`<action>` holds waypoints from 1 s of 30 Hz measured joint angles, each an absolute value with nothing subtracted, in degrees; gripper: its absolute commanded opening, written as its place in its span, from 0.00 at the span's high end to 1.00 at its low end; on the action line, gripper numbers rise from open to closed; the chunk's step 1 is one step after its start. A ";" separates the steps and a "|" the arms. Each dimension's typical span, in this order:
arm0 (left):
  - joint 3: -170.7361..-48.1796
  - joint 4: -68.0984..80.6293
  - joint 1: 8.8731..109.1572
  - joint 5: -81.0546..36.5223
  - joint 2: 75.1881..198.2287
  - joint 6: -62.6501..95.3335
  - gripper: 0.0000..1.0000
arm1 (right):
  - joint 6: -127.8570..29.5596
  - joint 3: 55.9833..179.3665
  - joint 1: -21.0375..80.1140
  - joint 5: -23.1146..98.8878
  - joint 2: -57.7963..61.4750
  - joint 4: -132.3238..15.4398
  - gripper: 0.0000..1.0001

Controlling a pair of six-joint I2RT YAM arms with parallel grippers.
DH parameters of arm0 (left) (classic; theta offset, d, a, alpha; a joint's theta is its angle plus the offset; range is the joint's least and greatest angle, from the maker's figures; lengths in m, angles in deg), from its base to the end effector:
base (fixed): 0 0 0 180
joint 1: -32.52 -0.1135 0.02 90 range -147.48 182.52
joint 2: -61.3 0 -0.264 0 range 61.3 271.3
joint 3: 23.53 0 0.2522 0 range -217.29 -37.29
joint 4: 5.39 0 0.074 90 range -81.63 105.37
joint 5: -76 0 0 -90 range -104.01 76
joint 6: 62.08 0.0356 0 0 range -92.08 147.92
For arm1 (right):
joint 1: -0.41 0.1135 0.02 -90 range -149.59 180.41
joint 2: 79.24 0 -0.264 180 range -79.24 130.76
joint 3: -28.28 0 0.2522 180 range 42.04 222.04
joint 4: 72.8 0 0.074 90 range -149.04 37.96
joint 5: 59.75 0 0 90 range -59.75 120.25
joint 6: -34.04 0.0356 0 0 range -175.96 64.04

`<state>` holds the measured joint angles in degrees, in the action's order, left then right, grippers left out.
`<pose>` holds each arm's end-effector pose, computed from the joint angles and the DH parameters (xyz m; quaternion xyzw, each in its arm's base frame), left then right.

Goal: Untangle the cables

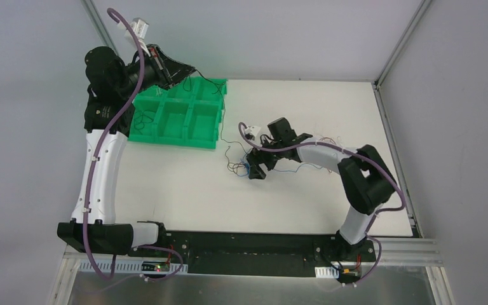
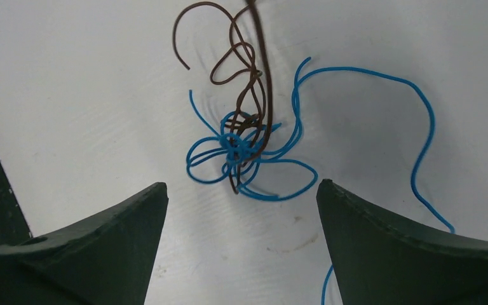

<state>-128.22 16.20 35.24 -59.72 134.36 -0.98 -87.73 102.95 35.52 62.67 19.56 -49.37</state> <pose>0.2537 -0.0376 0.5155 0.1559 0.6441 -0.4325 0.6114 0.2841 0.2231 0.1945 -0.5776 0.6913 0.2702 0.3398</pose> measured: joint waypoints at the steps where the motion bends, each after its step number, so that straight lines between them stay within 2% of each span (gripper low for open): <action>1: -128.22 16.29 34.71 -59.54 134.34 -1.01 1.00 | -87.05 103.34 36.27 61.99 21.33 -50.22 0.14; 3: -128.22 16.38 32.94 -58.84 134.12 -1.12 1.00 | -85.83 104.21 37.12 60.68 24.46 -51.42 0.23; 4: -128.22 16.40 31.67 -58.49 134.01 -1.25 1.00 | -85.35 104.67 37.45 60.27 25.70 -52.14 0.34; 6: -128.22 16.40 29.03 -58.14 133.79 -1.60 1.00 | -84.08 106.11 37.95 58.87 26.71 -53.17 0.65; 7: -128.22 16.40 28.00 -57.88 133.73 -1.68 1.00 | -84.10 106.62 38.19 58.43 27.19 -53.47 0.84; 8: -128.29 16.40 27.04 -57.62 133.70 -1.75 1.00 | -83.54 107.29 38.54 57.73 27.76 -53.50 0.97; 9: -128.40 16.40 25.95 -57.29 133.66 -1.86 1.00 | -83.03 108.06 38.89 57.12 28.39 -53.15 1.00; 17: -133.47 18.65 13.45 -52.35 133.70 -1.88 1.00 | -85.26 110.79 36.20 54.39 27.19 -41.56 1.00; 24: -143.66 20.75 -0.28 -45.91 136.76 -2.12 1.00 | -92.93 109.61 20.90 52.03 18.78 -29.50 1.00; 30: -145.93 19.57 -7.12 -44.05 138.64 -4.85 1.00 | -101.83 104.98 6.65 48.53 16.63 -20.36 1.00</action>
<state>-145.93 19.57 -7.12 -44.05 138.64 -4.85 -101.83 104.98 6.65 48.53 16.63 -20.36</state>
